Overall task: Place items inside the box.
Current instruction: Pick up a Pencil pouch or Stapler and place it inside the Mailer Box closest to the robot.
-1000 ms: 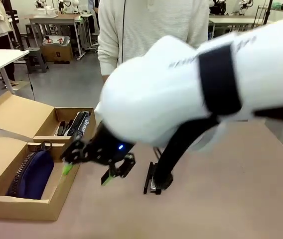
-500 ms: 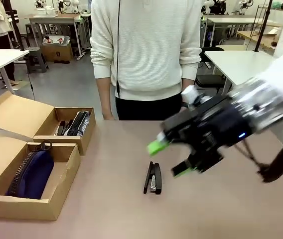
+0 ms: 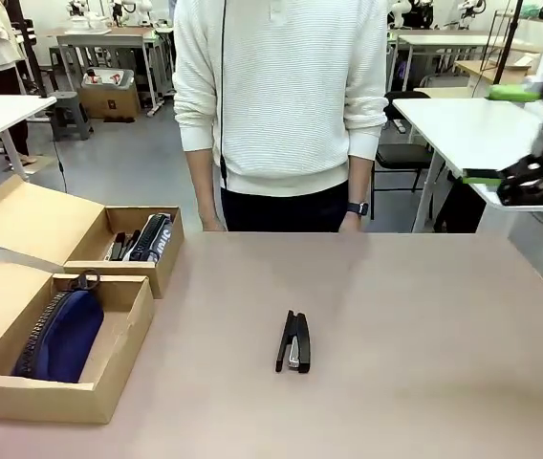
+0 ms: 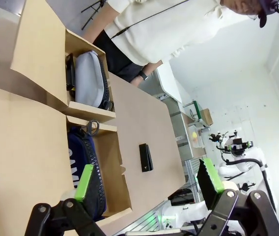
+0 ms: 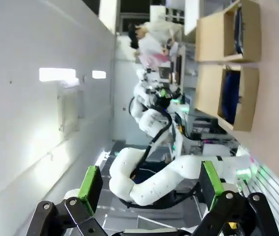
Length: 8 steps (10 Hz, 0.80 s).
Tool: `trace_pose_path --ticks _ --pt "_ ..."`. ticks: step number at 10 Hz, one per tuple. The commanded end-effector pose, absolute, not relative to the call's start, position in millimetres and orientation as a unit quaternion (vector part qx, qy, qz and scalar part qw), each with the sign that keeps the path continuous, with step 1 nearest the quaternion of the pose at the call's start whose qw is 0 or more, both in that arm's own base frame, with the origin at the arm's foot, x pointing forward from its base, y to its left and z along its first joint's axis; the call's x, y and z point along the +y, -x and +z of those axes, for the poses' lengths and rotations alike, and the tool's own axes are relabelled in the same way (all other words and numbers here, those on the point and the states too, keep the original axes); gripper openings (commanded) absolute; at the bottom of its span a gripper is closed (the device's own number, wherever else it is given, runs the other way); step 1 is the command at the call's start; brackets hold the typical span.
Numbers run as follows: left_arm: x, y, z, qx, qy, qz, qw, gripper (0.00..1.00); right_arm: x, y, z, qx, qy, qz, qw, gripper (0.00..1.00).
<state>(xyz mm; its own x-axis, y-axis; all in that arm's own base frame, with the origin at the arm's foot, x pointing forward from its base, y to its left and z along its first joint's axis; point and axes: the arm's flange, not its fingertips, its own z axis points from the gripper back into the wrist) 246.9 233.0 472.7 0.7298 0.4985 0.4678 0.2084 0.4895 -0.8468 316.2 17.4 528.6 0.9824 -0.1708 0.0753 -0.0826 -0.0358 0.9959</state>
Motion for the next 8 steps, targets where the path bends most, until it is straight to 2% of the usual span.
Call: trace_pose_path --ticks 1,2,3,8 --pt "232 -247 473 -0.368 0.501 0.083 0.779 1.0 41 -134 350 -0.081 -0.714 -0.03 0.695 1.0" --pt "232 -247 473 -0.368 0.501 0.083 0.779 1.0 43 -138 335 -0.08 -0.693 -0.076 0.712 1.0" --pt "232 -247 473 -0.368 0.501 0.083 0.779 1.0 -2 -321 511 -0.087 -0.723 -0.038 0.684 1.0" --pt "232 -247 473 -0.368 0.501 0.083 0.779 1.0 -2 -321 511 -0.087 -0.723 -0.038 0.684 1.0"
